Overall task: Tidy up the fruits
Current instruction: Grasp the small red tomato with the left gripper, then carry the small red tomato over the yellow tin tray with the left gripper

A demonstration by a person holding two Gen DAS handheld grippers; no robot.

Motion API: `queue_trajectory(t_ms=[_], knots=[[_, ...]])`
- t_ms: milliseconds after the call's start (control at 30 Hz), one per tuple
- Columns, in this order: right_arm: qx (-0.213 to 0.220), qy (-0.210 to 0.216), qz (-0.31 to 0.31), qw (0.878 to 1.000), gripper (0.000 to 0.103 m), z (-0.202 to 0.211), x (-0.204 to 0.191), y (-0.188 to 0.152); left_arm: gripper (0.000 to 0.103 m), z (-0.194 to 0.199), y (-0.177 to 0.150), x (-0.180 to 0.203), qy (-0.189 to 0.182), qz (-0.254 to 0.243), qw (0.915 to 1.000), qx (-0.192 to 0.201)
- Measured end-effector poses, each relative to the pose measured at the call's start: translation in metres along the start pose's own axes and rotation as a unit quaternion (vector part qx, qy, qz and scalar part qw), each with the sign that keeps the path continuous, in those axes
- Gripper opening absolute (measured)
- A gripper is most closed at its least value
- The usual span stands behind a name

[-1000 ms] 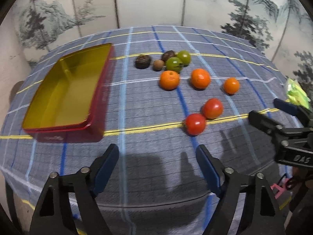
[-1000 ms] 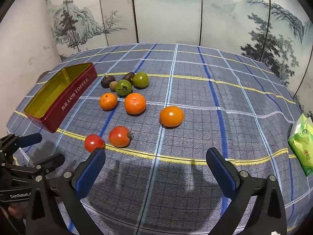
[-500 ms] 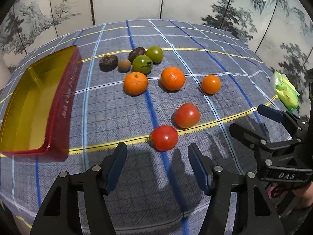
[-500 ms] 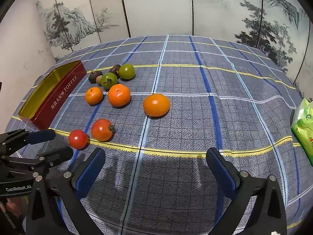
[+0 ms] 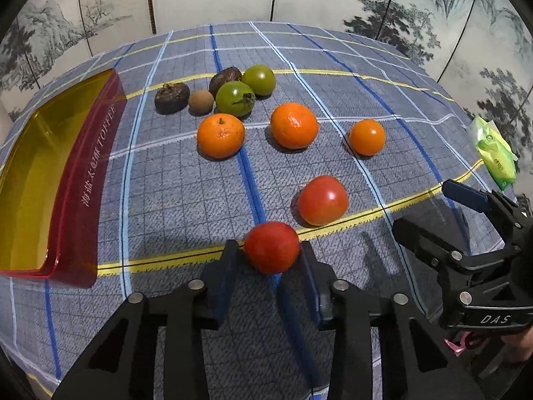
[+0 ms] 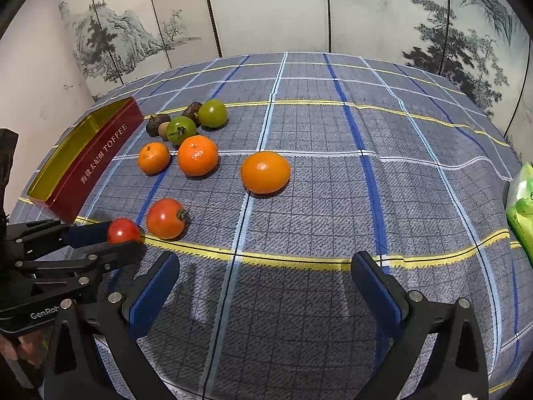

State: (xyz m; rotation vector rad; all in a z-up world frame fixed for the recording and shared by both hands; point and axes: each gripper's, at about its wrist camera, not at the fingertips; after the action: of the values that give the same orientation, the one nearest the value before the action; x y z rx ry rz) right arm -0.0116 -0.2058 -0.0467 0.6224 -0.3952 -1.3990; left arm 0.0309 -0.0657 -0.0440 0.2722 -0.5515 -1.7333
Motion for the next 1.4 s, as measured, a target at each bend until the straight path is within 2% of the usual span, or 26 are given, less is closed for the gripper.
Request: queue_trajectory(t_ms=[433,767,933,1200,1400], knots=[[-0.008,0.001,0.009,1.000,0.102,-0.005,-0.007,-0.001,0.035,0.015,-0.008,-0.016,-0.004,0.015,0.9999,0.007],[-0.016,0.012,0.031,0.999,0.102,-0.010,-0.023,0.000,0.035,0.057,0.001,-0.047,0.005,0.042,0.9980,0.048],[-0.019,0.018,0.055,0.998,0.102,-0.012,-0.036,0.004,0.035,0.074,0.008,-0.079,0.036,0.058,0.9952,0.070],[-0.014,0.017,0.080,0.997,0.101,-0.014,-0.054,0.015,0.034,0.079,0.013,-0.143,0.096,0.101,0.9870,0.080],[-0.020,0.019,0.095,0.995,0.091,-0.020,-0.064,0.022,0.034,0.073,0.016,-0.189,0.120,0.132,0.9811,0.074]])
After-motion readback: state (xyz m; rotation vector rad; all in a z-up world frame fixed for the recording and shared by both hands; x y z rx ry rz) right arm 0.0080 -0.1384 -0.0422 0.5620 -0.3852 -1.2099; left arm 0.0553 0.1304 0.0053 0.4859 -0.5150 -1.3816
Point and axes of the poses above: each gripper's, at about its wrist camera, not at the fingertips, and z roughly against the way its jaws point, x to its right, y to its top, and after that the axes turned 2 degrees about z, right-handed
